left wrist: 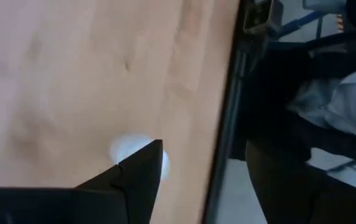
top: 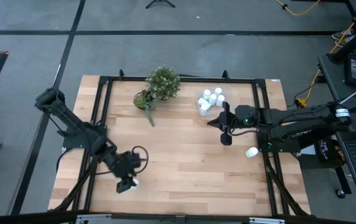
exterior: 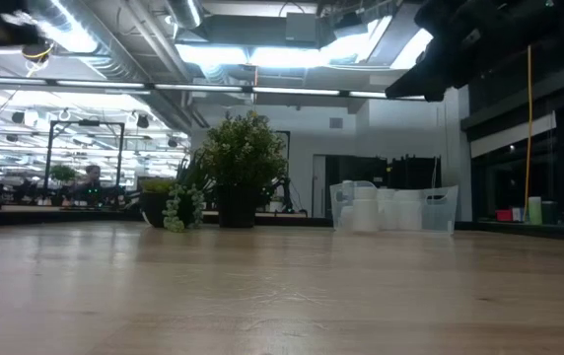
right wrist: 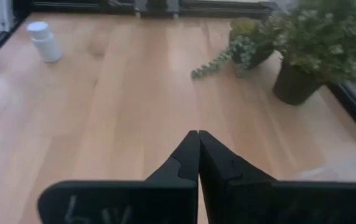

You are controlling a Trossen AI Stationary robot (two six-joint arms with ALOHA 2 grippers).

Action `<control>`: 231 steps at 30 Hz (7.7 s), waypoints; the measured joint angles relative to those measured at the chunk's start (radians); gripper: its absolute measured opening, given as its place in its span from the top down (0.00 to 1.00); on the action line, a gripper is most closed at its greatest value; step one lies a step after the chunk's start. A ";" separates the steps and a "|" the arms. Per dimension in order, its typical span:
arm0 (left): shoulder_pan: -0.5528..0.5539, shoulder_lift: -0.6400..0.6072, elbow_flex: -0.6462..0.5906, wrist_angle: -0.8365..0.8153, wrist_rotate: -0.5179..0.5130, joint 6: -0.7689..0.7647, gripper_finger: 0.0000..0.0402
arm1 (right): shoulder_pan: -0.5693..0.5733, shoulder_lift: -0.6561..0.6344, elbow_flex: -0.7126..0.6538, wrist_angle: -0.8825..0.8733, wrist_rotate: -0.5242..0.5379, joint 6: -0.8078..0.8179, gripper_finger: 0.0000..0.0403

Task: Pick and place pill bottles into a basket
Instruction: Put the white pill bottle into the transparent bin

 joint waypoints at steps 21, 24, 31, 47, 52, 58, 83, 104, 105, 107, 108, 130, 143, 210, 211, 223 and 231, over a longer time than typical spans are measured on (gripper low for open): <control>-0.487 0.138 -0.001 -0.008 -0.631 -0.609 0.60 | 0.149 0.095 0.000 0.082 -0.001 -0.031 0.99; -0.505 0.212 -0.001 -0.006 -0.644 -0.669 0.67 | 0.154 0.095 0.000 0.104 0.000 -0.054 0.99; -0.511 0.347 -0.002 0.080 -0.591 -0.694 0.84 | 0.153 0.095 0.000 0.141 0.000 -0.056 0.99; -0.510 0.475 0.001 0.121 -0.589 -0.668 0.98 | 0.153 0.095 0.000 0.160 0.000 -0.053 0.99; -0.508 0.512 0.002 0.119 -0.591 -0.718 0.93 | 0.153 0.095 0.000 0.161 0.000 -0.052 0.99; -0.508 0.540 0.003 0.120 -0.599 -0.726 0.78 | 0.153 0.094 0.000 0.172 0.000 -0.027 0.99; -0.508 0.596 0.005 -0.004 -0.734 -0.657 0.39 | 0.153 0.094 0.000 0.173 -0.002 0.050 0.99; -0.466 0.666 0.003 0.001 -0.863 -0.550 0.40 | 0.153 0.095 0.000 0.173 -0.002 0.045 0.99; -0.464 0.666 0.003 0.002 -0.864 -0.545 0.41 | 0.153 0.095 0.000 0.173 -0.002 0.045 0.99; -0.459 0.666 0.003 0.002 -0.864 -0.542 0.43 | 0.153 0.095 0.000 0.173 -0.002 0.045 0.99; -0.459 0.666 0.003 0.002 -0.865 -0.541 0.44 | 0.153 0.095 0.000 0.172 -0.002 0.045 0.99; -0.319 0.513 -0.002 -0.021 -0.661 -0.408 0.58 | 0.153 0.095 0.000 0.165 -0.002 0.018 0.99; -0.073 0.250 0.000 -0.004 -0.725 0.188 0.58 | 0.153 0.095 0.000 0.165 -0.001 -0.061 0.99; 0.834 0.303 0.169 0.250 0.061 1.336 0.59 | -0.049 0.365 0.280 0.157 -0.001 -0.173 0.48; 0.833 0.308 0.175 0.254 0.061 1.348 0.59 | -0.049 0.377 0.304 0.121 -0.001 -0.176 0.46; 0.833 0.311 0.194 0.270 0.061 1.371 0.59 | -0.048 0.506 0.513 -0.066 -0.002 -0.166 0.33; 0.833 0.311 0.194 0.291 0.061 1.397 0.59 | -0.042 0.521 0.514 -0.044 -0.003 -0.160 0.33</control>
